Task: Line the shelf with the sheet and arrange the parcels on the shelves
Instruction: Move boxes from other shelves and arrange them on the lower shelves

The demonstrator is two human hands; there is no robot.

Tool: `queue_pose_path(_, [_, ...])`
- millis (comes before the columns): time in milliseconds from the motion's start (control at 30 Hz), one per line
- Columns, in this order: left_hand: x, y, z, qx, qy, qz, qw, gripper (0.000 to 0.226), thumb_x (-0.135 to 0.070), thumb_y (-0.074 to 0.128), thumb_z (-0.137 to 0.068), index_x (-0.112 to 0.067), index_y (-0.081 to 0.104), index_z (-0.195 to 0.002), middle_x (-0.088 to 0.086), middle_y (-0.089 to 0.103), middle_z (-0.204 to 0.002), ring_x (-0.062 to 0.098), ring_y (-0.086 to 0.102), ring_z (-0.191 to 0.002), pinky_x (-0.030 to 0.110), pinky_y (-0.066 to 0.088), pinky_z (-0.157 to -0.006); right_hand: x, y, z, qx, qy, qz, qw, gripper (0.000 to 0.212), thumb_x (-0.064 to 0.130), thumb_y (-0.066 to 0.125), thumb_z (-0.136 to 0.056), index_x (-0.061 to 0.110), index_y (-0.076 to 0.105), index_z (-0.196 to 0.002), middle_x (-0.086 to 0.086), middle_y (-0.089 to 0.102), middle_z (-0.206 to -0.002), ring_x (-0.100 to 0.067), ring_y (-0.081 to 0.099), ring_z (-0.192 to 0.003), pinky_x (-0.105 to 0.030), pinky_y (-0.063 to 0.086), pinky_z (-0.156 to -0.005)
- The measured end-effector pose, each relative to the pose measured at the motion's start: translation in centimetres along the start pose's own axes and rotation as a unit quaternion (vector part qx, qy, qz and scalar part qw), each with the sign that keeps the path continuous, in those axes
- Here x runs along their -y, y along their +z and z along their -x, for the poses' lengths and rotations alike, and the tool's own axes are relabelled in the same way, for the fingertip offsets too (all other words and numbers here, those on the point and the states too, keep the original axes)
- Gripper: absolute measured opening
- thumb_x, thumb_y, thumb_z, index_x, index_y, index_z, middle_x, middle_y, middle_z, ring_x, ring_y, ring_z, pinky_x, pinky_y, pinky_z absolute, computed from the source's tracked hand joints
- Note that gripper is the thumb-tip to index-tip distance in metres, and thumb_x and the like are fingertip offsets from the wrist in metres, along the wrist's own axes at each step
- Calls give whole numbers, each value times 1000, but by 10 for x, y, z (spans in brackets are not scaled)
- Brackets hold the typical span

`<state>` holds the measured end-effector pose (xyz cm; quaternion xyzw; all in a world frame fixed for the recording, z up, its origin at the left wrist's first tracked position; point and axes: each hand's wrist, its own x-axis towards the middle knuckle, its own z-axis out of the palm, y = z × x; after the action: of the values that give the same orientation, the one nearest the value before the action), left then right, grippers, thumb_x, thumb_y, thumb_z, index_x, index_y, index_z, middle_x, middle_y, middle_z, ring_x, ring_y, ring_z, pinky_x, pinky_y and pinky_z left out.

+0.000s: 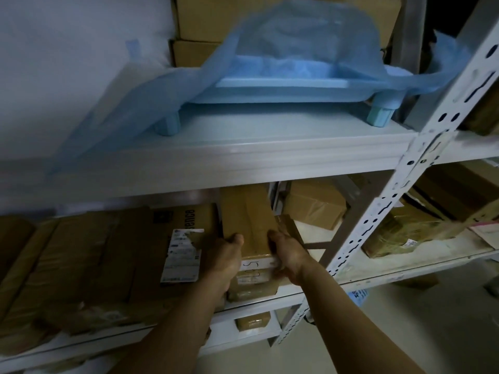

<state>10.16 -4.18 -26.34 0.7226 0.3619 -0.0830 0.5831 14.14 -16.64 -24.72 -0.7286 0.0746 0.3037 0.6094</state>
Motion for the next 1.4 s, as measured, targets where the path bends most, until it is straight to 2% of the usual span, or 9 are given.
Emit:
queue_pose_path(133, [-4,-12,14,55,-2,-14,998,44,-54,38,-94,-15,54,-107,5,51,-103,29,51,-105,45,42,-98,4,6,2,-68,-51,50,995,23,23,35,-102,31,43,-123,-4,56,-113,-17,54,-87,-31,43,-79])
queue_pose_path(233, [-7,-28,29,78,3,20,997,56,-48,42,-96,-13,40,-138,9,44,-139,31,41,-129,42,35,-103,6,17,5,-221,-90,97,966,40,20,50,-94,20,48,-134,-13,53,-131,-29,55,-112,-41,47,-97])
queue_pose_path(367, [-13,-75,57,61,38,68,995,47,-39,46,-97,-12,44,-136,9,46,-140,30,43,-127,38,36,-102,19,52,39,-358,-116,115,919,30,23,53,-92,15,59,-120,-13,51,-127,-31,49,-117,-43,46,-97])
queue_pose_path(500, [-4,-146,88,37,103,75,991,18,-20,48,-98,-17,56,-82,4,57,-91,14,52,-77,28,41,-76,30,126,86,-275,-181,56,942,29,29,49,-96,10,62,-78,-6,61,-73,-20,56,-71,-30,44,-69])
queue_pose_path(667, [32,-263,128,-35,143,94,985,8,-19,53,-95,-13,58,-92,3,57,-83,18,55,-85,34,46,-80,36,263,157,-220,-284,-46,932,53,36,39,-99,7,54,-57,-11,53,-57,-18,51,-57,-30,41,-58])
queue_pose_path(800, [56,-360,160,-98,195,86,972,17,-17,54,-92,-11,56,-75,7,52,-68,17,44,-61,26,34,-57,57,362,216,-178,-357,-119,909,48,25,41,-99,9,53,-56,1,49,-47,-8,47,-49,-26,40,-54])
queue_pose_path(1100, [27,-526,227,-304,302,136,893,20,-22,52,-94,-19,53,-74,4,60,-78,17,54,-74,28,43,-63,173,467,295,-6,-458,-123,880,35,18,36,-100,6,65,-84,-12,58,-64,-13,48,-48,-20,38,-44])
queue_pose_path(1200, [17,-578,241,-368,323,156,858,12,-20,55,-91,-15,57,-80,6,62,-82,24,56,-82,29,41,-71,203,493,303,34,-458,-82,884,27,19,38,-99,17,63,-90,-10,62,-74,-17,53,-60,-23,41,-52])
queue_pose_path(1400, [4,-674,270,-435,344,172,814,9,-16,59,-90,-11,55,-96,-1,56,-77,12,51,-71,27,40,-59,255,568,327,141,-481,-5,865,25,27,50,-96,20,52,-120,5,61,-94,-7,58,-85,-17,48,-70])
